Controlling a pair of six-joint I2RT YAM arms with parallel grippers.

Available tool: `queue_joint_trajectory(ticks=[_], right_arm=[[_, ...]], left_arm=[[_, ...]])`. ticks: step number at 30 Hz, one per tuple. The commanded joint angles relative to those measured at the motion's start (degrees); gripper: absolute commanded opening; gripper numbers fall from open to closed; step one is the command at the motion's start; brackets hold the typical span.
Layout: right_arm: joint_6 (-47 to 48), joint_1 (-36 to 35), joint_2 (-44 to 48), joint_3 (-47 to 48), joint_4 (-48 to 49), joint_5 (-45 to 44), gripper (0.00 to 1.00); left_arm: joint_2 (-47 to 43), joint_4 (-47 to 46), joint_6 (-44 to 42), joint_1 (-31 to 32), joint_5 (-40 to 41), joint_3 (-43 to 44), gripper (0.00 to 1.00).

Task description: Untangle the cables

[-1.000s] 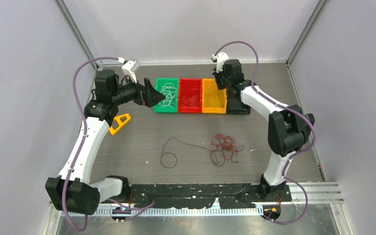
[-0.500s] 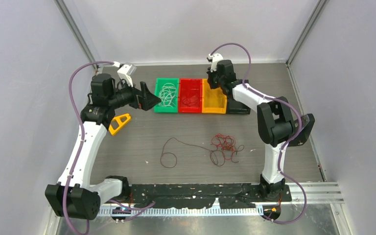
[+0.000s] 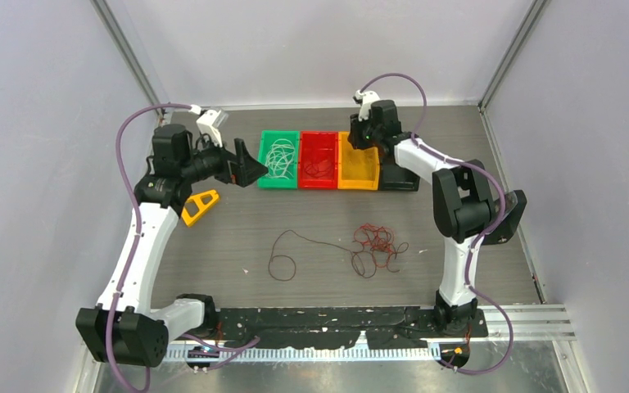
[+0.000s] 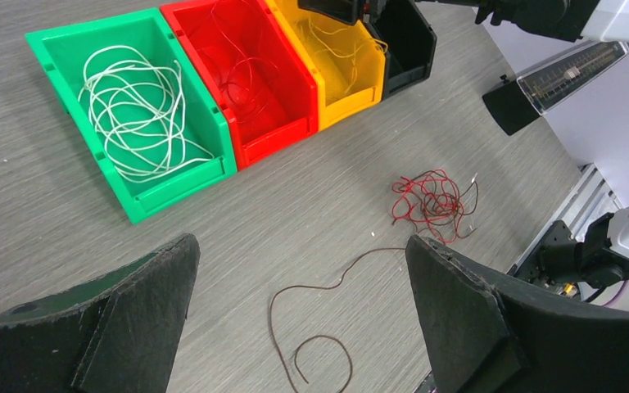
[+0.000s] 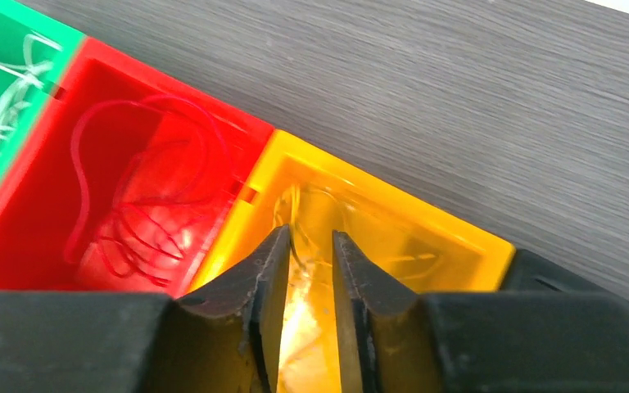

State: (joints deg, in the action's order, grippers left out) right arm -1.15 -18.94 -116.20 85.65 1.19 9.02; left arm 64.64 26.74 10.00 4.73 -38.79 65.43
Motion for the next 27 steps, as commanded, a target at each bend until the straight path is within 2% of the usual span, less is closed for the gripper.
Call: queue_joint_trajectory(ticks=[1, 5, 10, 14, 15, 18, 22, 27], right_arm=[[4.28, 2.45, 3.15, 0.41, -3.53, 1.78, 0.37], [4.84, 2.59, 6.30, 1.85, -7.18, 6.96, 0.55], [4.27, 2.59, 11.10, 6.45, -15.20, 11.69, 0.71], [11.42, 2.80, 22.44, 4.55, -24.75, 14.11, 0.87], [12.83, 2.95, 24.10, 3.37, -29.85, 14.85, 0.90], [18.35, 3.25, 31.71, -0.42, -41.64, 18.69, 0.91], [22.19, 3.39, 38.93, -11.21, -55.59, 20.92, 0.87], [24.58, 3.31, 40.14, -23.26, -55.85, 17.27, 0.78]], left_arm=[[0.52, -0.16, -0.84, -0.40, -1.39, 2.38, 1.00], [1.51, -1.15, -0.60, -0.34, -2.36, 2.65, 1.00], [3.26, -1.06, -4.24, 0.23, -4.70, 3.72, 1.00], [4.64, 3.43, -13.78, 6.19, -4.29, 3.75, 1.00], [5.33, 4.21, -15.54, 8.43, -3.42, 3.39, 1.00], [7.43, 3.71, -16.79, 16.08, -2.78, 1.12, 0.99], [13.70, 1.38, -16.70, 27.81, -2.32, -0.77, 0.90], [18.77, -7.15, -19.80, 39.76, 1.15, -3.31, 0.83]])
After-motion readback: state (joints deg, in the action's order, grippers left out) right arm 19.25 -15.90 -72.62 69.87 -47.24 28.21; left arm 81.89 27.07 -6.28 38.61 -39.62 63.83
